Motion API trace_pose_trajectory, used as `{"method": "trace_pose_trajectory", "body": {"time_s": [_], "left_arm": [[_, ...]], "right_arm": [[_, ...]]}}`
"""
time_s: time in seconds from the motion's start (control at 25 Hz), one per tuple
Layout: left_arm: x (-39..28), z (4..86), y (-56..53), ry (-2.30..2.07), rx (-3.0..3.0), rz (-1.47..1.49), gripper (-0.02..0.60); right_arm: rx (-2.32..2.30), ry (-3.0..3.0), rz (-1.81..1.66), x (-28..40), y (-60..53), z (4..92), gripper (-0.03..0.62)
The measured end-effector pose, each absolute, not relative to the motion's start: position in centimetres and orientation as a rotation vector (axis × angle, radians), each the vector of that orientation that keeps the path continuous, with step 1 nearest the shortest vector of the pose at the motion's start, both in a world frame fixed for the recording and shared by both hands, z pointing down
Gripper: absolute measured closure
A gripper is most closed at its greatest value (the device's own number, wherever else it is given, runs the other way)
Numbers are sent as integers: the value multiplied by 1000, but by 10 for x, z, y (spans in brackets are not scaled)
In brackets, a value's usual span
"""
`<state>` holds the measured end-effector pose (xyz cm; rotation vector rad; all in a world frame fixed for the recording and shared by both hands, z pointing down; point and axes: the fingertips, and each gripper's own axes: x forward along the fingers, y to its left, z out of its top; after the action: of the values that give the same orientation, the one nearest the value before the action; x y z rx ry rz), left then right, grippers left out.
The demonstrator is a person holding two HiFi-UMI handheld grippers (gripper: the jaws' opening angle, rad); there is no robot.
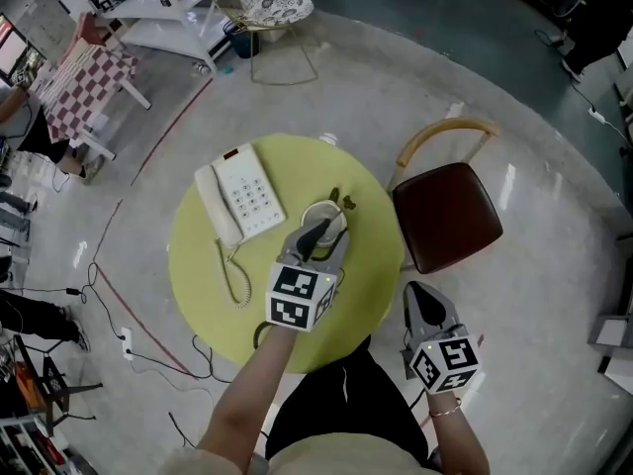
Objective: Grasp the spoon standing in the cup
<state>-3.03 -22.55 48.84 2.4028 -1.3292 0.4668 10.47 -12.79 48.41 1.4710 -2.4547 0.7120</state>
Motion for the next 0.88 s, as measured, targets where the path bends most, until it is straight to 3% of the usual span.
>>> {"method": "trace_pose_trajectory", "body": {"time_s": [0.88], "left_arm": [[-18, 528, -265, -1226, 2350, 628, 411]], "right_arm": [[1438, -2413, 800, 101, -144, 507, 594]]}}
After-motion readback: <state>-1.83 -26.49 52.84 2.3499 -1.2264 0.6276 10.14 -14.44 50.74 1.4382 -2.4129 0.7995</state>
